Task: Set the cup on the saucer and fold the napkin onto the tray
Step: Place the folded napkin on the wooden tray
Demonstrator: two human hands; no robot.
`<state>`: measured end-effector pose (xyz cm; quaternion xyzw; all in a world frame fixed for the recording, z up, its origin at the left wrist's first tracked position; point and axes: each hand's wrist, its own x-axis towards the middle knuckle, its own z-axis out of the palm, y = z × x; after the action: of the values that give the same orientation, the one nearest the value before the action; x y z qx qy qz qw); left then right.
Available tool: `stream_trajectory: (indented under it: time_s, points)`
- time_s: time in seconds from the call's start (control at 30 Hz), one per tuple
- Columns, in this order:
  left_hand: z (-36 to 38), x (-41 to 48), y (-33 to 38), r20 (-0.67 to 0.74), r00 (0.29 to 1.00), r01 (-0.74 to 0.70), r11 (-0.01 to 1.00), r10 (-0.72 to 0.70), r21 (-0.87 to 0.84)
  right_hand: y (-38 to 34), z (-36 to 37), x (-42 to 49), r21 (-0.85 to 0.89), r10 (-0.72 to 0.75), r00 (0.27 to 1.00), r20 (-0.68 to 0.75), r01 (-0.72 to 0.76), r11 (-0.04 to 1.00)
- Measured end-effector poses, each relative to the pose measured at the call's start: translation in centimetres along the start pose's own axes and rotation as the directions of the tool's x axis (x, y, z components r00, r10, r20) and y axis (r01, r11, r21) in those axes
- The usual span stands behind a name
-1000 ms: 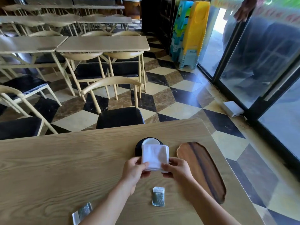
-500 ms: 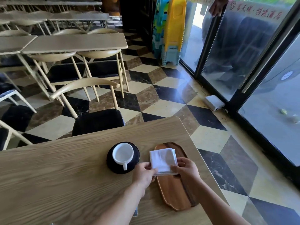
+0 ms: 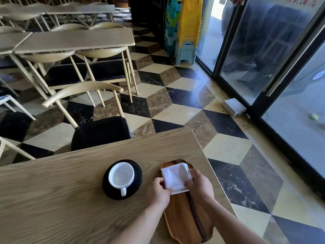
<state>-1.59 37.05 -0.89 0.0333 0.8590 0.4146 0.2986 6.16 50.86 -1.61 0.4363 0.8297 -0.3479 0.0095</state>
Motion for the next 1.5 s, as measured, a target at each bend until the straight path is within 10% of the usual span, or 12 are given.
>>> stream_trajectory:
  time_s: [0.6,0.83,1.5]
  points:
    - [0.6,1.3,-0.6,-0.054,0.958,-0.255,0.919,0.283,0.301,0.3,1.1,2.0,-0.121,-0.090,0.996,-0.020,0.087,0.989]
    - [0.4,1.4,-1.1,0.032,0.805,-0.539,0.710,0.592,0.454,0.5,0.8,2.1,-0.071,-0.137,0.990,-0.018,0.136,0.988]
    - [-3.7,0.2,-1.8,0.117,0.740,-0.580,0.539,0.663,0.611,-1.0,1.0,-0.4,-0.191,-0.269,0.955,-0.127,0.243,0.951]
